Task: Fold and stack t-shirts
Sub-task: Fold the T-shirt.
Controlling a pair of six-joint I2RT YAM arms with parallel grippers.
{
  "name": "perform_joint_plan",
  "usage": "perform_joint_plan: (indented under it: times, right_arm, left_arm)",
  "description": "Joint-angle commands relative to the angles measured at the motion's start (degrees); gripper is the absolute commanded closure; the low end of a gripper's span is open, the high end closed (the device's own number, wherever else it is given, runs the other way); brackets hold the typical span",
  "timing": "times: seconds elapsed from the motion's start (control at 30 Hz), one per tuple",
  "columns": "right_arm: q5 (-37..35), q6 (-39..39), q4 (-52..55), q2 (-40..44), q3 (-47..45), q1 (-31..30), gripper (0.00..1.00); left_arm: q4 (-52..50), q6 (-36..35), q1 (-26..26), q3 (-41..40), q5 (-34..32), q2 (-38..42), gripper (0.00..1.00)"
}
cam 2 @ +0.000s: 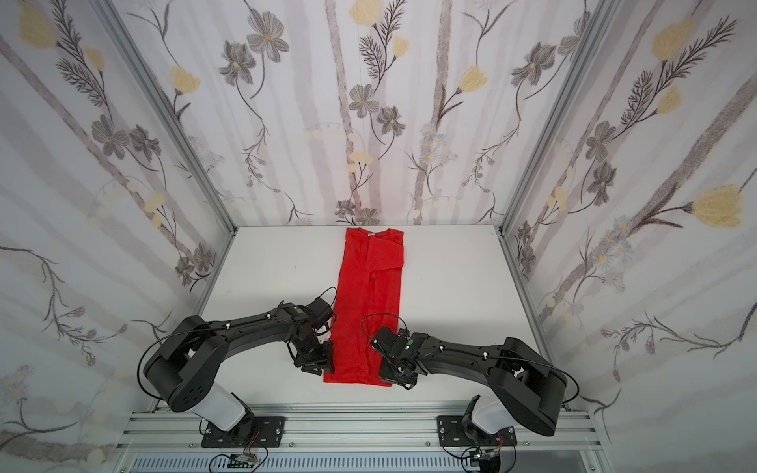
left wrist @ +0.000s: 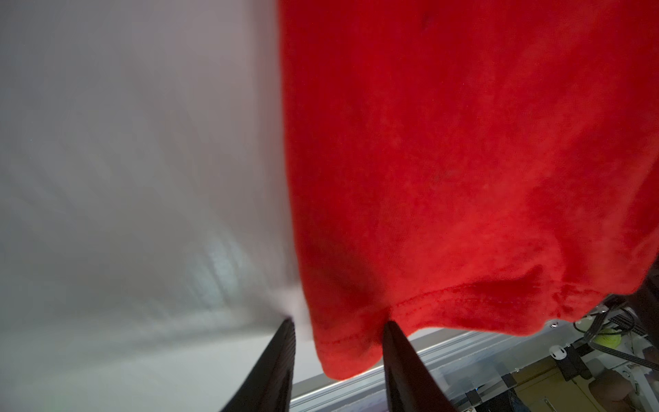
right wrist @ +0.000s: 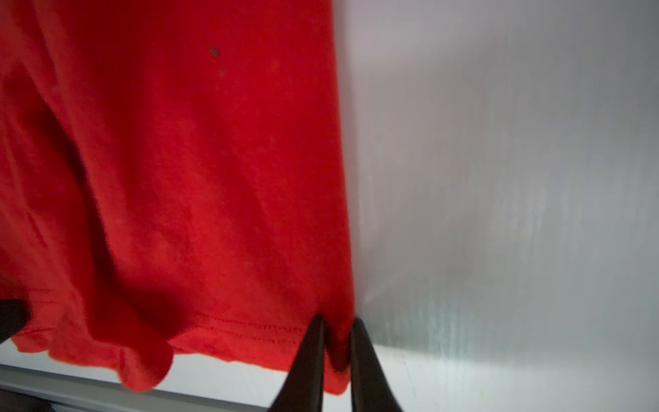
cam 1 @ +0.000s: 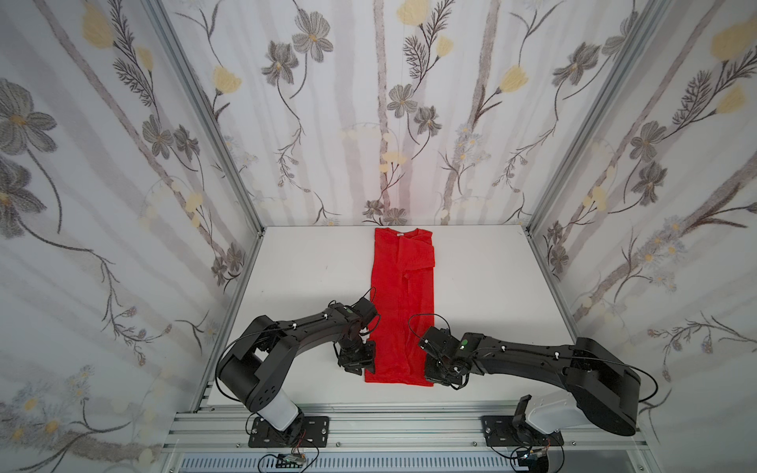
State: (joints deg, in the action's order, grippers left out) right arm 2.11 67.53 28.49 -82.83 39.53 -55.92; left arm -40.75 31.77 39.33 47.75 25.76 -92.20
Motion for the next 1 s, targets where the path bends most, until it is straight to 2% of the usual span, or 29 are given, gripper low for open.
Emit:
perform_joint_plan:
  times: [0.0, 0.1, 0.2, 0.27, 0.53, 0.63, 0.67, 0.77, 0.8, 0.83, 0.97]
  right_arm:
    - [0.42, 0.5, 1.48, -1.02, -0.64, -0.24, 0.91]
    - [0.25, 0.6, 1.57, -1.11, -0.73, -0.42, 1.0]
    - [-0.07, 1.29, 1.57, -0.51, -1.38, -0.48, 1.0]
    - [-0.43, 2.0, 1.66, 0.69, -2.17, -0.5, 1.0]
    - [-0.35, 2.88, 3.4, 6.3, -5.23, -0.48, 1.0]
    - [-0.18, 2.79, 3.68, 7.02, -5.87, -0.46, 1.0]
    - [-0.18, 2.72, 3.68, 7.06, -5.94, -0.43, 1.0]
    - [-0.24, 2.68, 3.68, 6.54, -5.61, -0.43, 1.0]
    - [-0.26, 2.6, 3.68, 6.41, -5.47, -0.46, 1.0]
    - [-0.27, 2.45, 3.68, 6.12, -5.26, -0.44, 1.0]
    - [-0.24, 2.09, 3.68, 5.16, -4.55, -0.47, 1.0]
  left_arm:
    - [-0.04, -0.13, 0.98, -0.12, -2.42, -0.46, 0.62]
    - [-2.92, 0.75, 1.6, -0.11, -7.08, 0.42, 0.71]
    - [-4.77, 2.38, 1.59, -1.65, -11.85, 2.55, 0.83]
    - [-4.44, 3.49, 1.63, -2.86, -12.74, 3.59, 1.0]
    - [-5.04, 4.65, 1.65, -2.19, -14.07, 6.35, 1.0]
    - [-3.96, 6.07, 1.63, -2.49, -11.91, 10.44, 1.0]
    - [-2.61, 6.3, 1.63, -3.07, -10.08, 12.29, 0.95]
    - [0.19, 5.94, 1.63, -4.16, -5.34, 16.03, 0.45]
    - [0.91, 5.24, 1.63, -4.46, -3.73, 16.58, 0.37]
    - [1.2, 4.66, 1.63, -4.68, -2.55, 16.58, 0.34]
    - [1.95, 3.08, 1.83, -5.34, 0.63, 13.24, 0.34]
